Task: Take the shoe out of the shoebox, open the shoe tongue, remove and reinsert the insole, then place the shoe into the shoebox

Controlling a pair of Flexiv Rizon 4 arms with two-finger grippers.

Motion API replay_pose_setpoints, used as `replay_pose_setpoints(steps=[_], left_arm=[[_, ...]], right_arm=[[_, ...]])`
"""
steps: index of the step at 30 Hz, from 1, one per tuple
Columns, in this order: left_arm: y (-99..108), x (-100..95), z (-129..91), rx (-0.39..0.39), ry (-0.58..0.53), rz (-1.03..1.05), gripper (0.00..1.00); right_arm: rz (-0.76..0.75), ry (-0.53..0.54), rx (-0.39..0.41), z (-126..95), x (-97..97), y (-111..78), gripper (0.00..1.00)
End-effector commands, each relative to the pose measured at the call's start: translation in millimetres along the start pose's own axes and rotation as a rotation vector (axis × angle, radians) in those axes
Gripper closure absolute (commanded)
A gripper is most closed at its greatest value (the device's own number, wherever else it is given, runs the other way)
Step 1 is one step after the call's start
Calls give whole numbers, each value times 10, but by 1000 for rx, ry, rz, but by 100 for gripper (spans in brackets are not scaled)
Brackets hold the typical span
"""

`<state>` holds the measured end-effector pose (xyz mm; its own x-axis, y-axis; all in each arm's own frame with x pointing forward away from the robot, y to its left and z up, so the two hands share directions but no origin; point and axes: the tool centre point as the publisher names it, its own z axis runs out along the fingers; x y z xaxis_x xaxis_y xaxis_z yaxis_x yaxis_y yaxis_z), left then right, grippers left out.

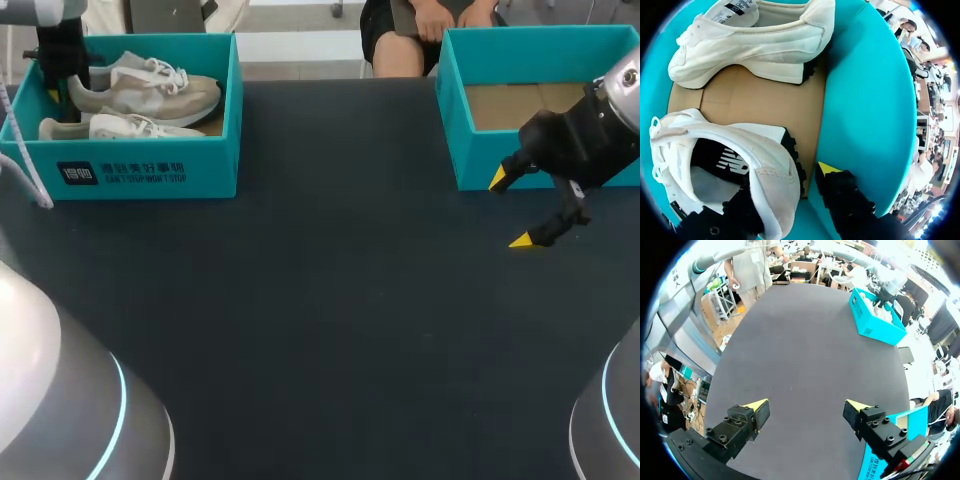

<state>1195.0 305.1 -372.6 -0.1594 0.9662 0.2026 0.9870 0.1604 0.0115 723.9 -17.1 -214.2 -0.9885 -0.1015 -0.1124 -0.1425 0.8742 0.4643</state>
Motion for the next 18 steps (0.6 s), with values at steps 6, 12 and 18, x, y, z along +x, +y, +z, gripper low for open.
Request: replay_pose_setpoints(steps=[6,12,18], left_arm=[[-43,52,-275,0,-32,31,42],[-102,24,-417,-3,-65,57,43],[-181,-2,-549,-5,-99,70,33]], right_arm=[[0,-1,2,8,2,0,0],[0,-1,2,8,2,0,0],[0,-1,2,8,2,0,0]])
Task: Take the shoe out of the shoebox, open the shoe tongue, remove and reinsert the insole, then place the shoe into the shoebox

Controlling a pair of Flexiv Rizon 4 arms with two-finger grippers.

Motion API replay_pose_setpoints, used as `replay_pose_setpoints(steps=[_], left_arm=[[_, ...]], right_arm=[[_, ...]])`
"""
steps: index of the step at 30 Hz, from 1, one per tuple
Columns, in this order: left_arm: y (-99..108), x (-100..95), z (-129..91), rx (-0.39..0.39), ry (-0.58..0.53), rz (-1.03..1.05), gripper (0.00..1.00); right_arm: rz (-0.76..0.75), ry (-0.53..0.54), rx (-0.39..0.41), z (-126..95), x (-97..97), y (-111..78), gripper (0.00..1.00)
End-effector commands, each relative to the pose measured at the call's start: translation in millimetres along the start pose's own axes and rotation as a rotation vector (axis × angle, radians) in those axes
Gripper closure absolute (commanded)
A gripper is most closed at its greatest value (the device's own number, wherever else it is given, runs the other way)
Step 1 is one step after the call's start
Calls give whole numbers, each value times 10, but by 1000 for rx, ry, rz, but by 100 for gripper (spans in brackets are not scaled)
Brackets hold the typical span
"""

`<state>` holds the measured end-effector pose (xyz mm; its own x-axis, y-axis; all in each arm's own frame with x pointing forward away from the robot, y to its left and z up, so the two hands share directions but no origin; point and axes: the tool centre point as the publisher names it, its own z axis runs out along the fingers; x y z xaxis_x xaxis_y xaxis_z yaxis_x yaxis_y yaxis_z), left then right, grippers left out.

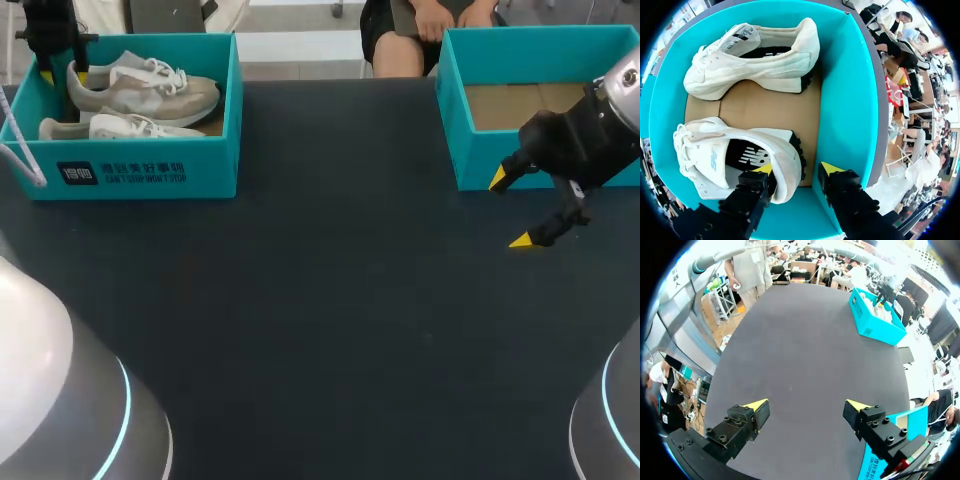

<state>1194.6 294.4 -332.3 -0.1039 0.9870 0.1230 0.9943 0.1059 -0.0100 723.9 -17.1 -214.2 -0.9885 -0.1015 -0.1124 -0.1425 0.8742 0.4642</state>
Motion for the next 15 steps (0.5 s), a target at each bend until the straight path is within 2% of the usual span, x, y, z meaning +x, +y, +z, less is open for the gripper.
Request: replay_pose_setpoints(steps=[1,3,4,8,13,15], left_arm=[[-189,-4,-169,-19,-21,19,30],[-229,-10,-238,-17,-42,34,14],[-242,-13,-259,-17,-46,40,12],[-319,-6,-372,-15,-58,47,13],[-523,29,-538,-47,-74,41,17],[-652,35,-592,-37,-85,22,17]], right_arm=[[0,-1,2,8,3,0,0],[0,-1,2,8,3,0,0],[0,-1,2,8,3,0,0],[0,-1,2,8,3,0,0],[0,-1,2,8,3,0,0],[0,-1,2,8,3,0,0]])
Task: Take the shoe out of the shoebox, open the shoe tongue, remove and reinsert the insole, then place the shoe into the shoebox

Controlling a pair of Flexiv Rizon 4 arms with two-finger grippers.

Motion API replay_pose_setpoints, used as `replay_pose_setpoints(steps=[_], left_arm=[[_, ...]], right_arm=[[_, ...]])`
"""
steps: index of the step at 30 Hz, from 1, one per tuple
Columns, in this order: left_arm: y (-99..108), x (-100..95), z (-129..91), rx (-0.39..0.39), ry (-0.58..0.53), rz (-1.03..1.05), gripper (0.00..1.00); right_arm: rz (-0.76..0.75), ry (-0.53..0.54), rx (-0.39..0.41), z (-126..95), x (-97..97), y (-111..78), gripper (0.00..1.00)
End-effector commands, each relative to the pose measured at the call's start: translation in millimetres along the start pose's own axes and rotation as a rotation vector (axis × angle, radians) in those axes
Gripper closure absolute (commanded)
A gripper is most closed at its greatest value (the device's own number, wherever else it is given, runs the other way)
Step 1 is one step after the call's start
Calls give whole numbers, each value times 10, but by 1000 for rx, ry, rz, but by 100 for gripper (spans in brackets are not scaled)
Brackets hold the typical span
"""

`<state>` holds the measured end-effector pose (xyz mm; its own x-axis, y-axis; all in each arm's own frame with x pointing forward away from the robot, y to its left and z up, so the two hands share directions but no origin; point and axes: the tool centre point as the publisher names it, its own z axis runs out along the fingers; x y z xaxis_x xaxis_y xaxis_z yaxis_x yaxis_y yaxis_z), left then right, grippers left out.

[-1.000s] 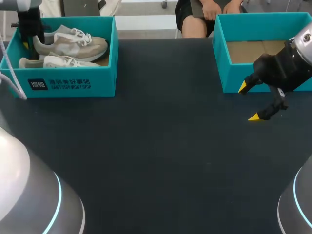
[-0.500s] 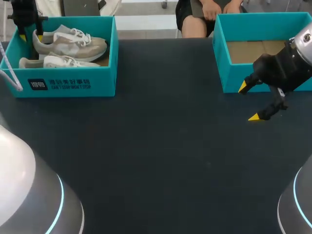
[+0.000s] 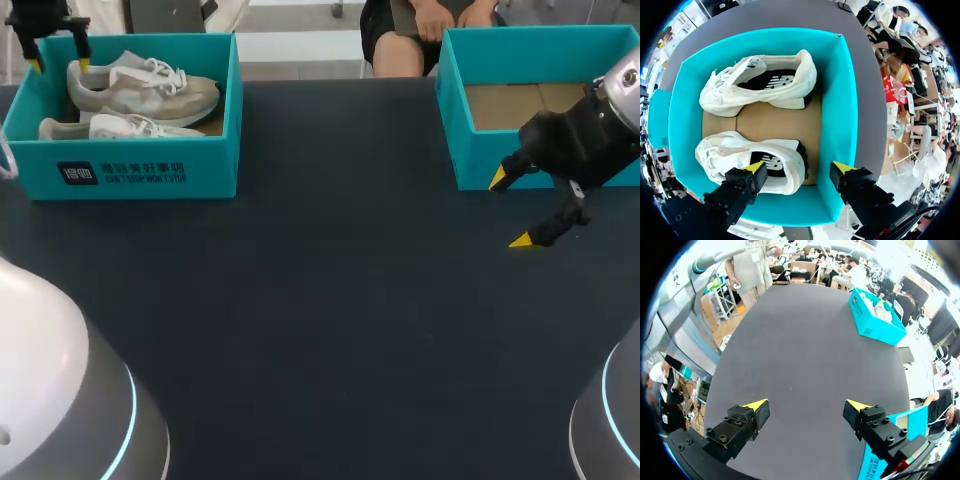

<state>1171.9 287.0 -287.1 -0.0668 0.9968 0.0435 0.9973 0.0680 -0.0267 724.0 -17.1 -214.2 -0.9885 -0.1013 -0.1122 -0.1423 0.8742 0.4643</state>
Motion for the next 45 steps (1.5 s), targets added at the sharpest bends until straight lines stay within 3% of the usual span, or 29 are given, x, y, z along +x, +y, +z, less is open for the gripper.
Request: replay_pose_setpoints(steps=[1,5,9,11,15,16,17,34,40,42,45], left_arm=[[-481,6,-141,-70,-4,-21,16],[-730,59,-151,-83,-6,-39,7],[-985,116,-138,-52,-3,-35,11],[-1123,134,-109,-72,5,-12,11],[-1285,156,-53,-32,7,21,8],[-1295,159,-51,-26,16,22,0],[-1294,160,-58,-47,13,21,0],[-1268,190,-107,-33,8,14,0],[-1418,162,7,23,29,15,0],[-1446,126,64,30,42,14,50],[-1466,80,120,34,52,22,51]], right_arm=[[0,-1,2,8,3,0,0],[0,-1,2,8,3,0,0],[0,-1,2,8,3,0,0],[0,-1,2,8,3,0,0],[0,-1,2,8,3,0,0],[0,-1,2,8,3,0,0],[0,-1,2,8,3,0,0],[0,-1,2,8,3,0,0],[0,-1,2,8,3,0,0],[0,-1,2,8,3,0,0],[0,-1,2,8,3,0,0]])
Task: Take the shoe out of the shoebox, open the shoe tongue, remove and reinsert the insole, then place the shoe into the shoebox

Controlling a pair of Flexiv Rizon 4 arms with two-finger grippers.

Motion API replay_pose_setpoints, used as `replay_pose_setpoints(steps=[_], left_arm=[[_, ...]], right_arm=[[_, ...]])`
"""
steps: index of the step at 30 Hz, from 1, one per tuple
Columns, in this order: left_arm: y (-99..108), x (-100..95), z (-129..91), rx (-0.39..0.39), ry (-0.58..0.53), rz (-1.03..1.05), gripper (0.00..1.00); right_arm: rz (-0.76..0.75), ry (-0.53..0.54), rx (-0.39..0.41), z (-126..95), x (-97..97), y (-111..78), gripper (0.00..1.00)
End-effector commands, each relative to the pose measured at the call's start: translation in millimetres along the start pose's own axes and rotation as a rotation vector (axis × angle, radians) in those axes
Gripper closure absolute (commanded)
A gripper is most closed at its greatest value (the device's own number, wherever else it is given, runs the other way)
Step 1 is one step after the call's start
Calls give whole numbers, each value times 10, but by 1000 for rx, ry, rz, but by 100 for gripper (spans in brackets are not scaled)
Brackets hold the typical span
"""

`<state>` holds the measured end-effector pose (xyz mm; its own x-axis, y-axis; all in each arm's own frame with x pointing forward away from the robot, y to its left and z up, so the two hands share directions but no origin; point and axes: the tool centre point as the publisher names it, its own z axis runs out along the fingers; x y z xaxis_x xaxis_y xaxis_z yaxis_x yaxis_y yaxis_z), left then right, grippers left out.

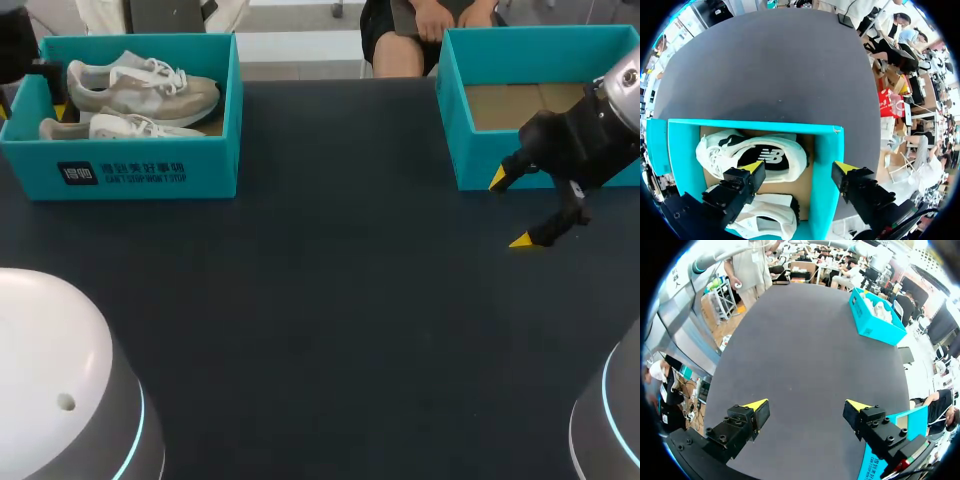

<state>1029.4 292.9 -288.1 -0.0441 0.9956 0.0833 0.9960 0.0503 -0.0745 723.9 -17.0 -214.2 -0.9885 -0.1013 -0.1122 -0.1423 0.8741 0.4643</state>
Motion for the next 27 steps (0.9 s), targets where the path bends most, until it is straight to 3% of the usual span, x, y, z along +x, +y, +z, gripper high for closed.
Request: replay_pose_setpoints(steps=[1,10,15,21,23,27], left_arm=[[-45,-91,78,-12,12,3,51],[-24,-106,237,-14,36,-3,45],[5,-69,219,-15,37,-16,29],[108,-62,296,-2,44,-7,27],[138,-75,362,-32,84,-34,35],[175,-89,457,-33,89,-49,27]], right_arm=[[0,-1,2,8,3,0,0],[0,-1,2,8,3,0,0],[0,-1,2,8,3,0,0],[0,-1,2,8,3,0,0],[0,-1,2,8,3,0,0],[0,-1,2,8,3,0,0]])
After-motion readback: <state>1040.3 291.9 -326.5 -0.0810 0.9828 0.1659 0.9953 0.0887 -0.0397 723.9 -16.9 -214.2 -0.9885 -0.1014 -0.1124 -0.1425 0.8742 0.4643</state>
